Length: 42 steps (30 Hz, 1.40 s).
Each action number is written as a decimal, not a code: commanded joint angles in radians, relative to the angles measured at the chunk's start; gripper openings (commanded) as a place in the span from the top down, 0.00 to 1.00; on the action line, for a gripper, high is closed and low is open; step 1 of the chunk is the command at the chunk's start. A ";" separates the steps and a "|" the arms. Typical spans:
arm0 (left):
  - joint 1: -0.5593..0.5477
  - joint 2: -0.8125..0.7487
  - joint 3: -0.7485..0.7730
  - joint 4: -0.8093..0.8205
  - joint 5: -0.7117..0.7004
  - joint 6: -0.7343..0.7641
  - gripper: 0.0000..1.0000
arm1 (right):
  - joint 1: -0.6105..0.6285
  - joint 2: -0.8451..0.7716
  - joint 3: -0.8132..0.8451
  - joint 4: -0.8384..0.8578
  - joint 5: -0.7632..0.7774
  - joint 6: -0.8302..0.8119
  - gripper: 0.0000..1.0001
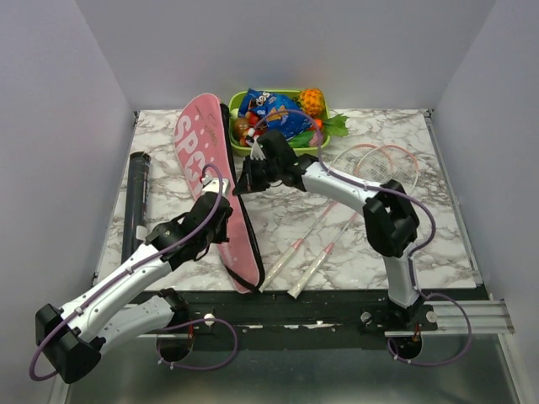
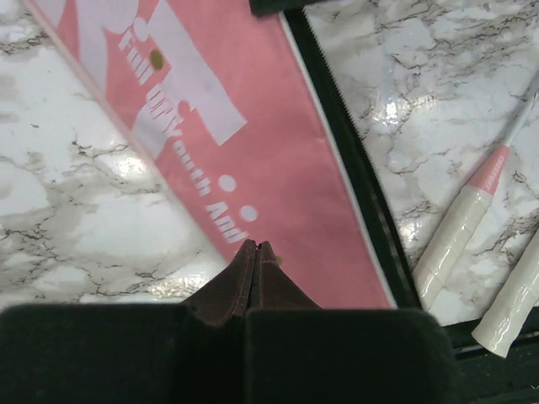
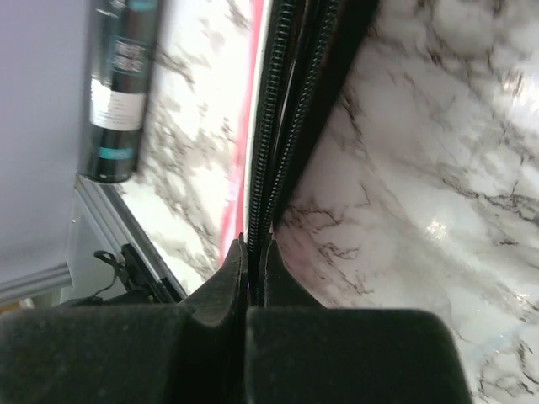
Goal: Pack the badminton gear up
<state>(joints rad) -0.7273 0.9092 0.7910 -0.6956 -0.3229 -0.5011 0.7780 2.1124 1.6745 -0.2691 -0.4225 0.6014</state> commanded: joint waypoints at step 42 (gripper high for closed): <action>-0.003 0.085 0.063 0.080 -0.082 0.125 0.80 | -0.118 -0.526 -0.582 0.001 0.435 0.275 0.32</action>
<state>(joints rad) -0.7280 0.9703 0.8215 -0.6376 -0.3820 -0.3836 0.6624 1.6699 1.1522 -0.2008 0.0067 0.9512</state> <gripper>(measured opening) 0.162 0.688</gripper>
